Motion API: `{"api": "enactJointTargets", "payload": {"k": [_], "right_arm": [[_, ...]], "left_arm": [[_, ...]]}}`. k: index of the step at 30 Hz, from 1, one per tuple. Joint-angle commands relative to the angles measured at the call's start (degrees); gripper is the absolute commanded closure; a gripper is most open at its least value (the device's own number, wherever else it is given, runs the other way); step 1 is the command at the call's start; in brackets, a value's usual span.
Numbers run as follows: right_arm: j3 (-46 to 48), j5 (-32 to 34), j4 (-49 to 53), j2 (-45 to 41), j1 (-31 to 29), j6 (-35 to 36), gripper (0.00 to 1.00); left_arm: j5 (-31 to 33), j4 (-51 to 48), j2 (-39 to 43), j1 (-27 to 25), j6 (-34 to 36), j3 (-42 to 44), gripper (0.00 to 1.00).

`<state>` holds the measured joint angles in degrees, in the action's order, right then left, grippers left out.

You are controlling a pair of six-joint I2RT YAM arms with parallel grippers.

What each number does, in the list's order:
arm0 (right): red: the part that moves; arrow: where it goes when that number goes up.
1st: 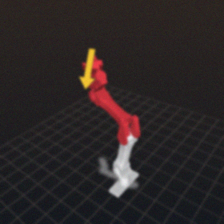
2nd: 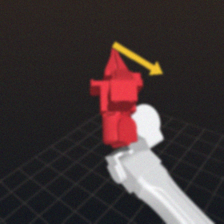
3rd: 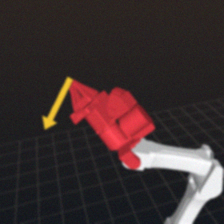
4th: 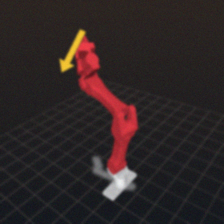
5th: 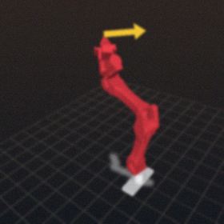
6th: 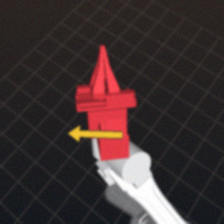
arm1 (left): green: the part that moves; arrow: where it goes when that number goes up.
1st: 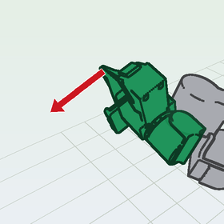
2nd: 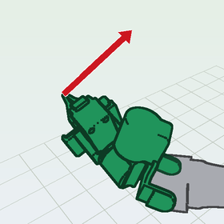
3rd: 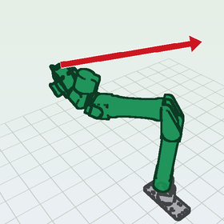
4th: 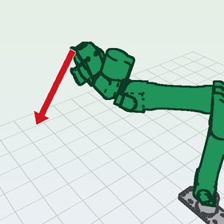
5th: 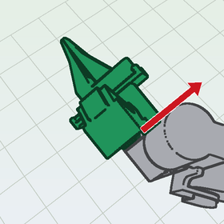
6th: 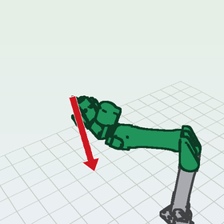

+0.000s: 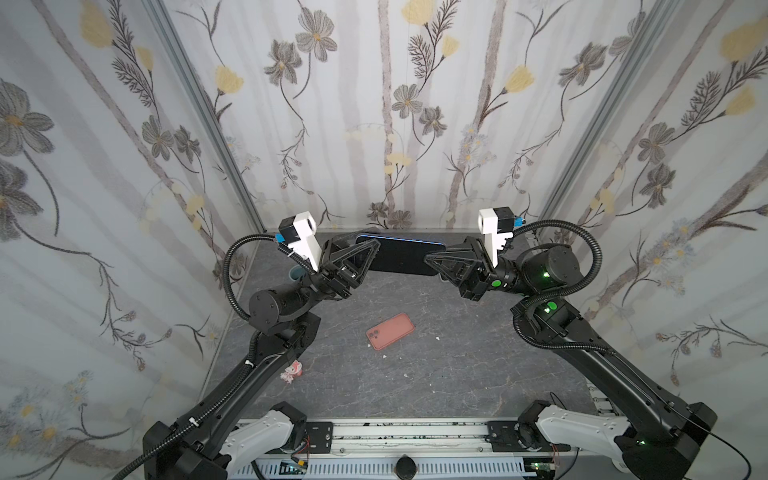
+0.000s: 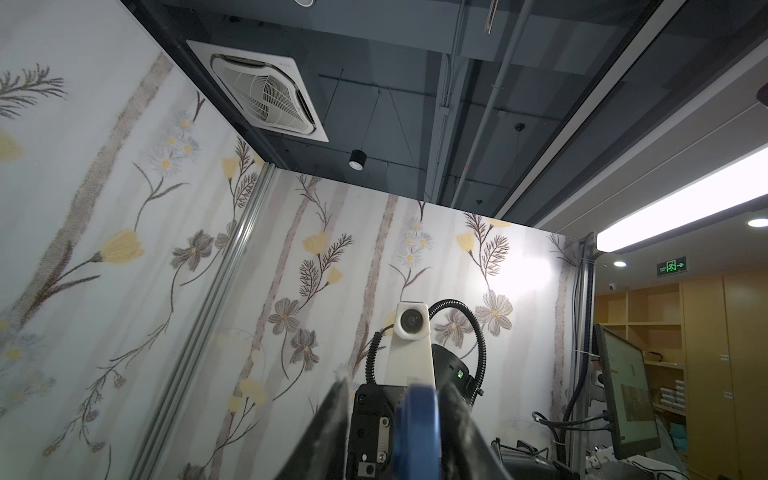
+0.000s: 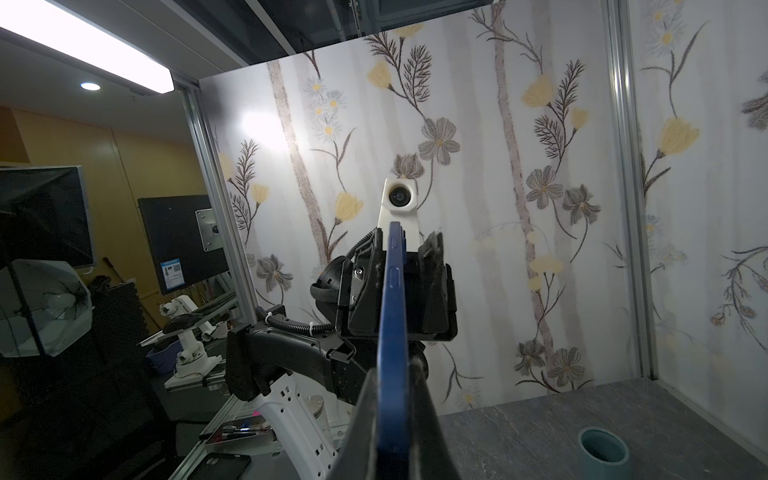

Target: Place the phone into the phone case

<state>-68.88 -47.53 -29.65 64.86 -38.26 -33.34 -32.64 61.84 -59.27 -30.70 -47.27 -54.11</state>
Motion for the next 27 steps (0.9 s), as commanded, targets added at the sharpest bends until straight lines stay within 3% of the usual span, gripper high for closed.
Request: {"api": "enactJointTargets", "payload": {"k": [1, 3, 9, 11, 14, 17, 22, 27], "right_arm": [[0.3, 2.8, -2.4, -1.4, 0.2, 1.3, 1.0], [0.2, 4.4, 0.0, -2.4, 0.7, 3.1, 1.0], [0.6, 6.2, 8.3, -4.7, 4.4, 5.6, 1.0], [0.6, 7.9, 13.2, -5.5, 6.4, 6.9, 1.0], [-1.5, 13.1, 25.3, -4.5, 8.8, 9.5, 1.0], [-3.3, 18.2, 37.9, -0.6, 9.9, 12.4, 1.0], [-2.6, 28.2, 49.2, 8.2, 10.2, 10.5, 1.0], [-2.0, 23.2, 53.1, 17.5, 10.2, 9.5, 1.0]], "left_arm": [[4.4, -4.2, 2.1, -0.1, 5.2, 0.7, 0.32], [9.3, -10.3, 4.7, 0.0, 9.0, 1.5, 0.27], [30.8, -35.7, 13.2, 0.0, 18.5, 4.1, 0.26], [39.9, -46.6, 15.3, 0.1, 19.3, 5.4, 0.27], [46.5, -61.4, 15.4, 0.0, 17.8, 6.7, 0.3], [47.5, -72.2, 12.7, 0.1, 14.3, 8.7, 0.3], [40.2, -72.7, 6.5, 0.0, 7.0, 16.0, 0.33], [30.7, -68.6, -1.9, -0.1, -0.8, 20.5, 0.37]]}}
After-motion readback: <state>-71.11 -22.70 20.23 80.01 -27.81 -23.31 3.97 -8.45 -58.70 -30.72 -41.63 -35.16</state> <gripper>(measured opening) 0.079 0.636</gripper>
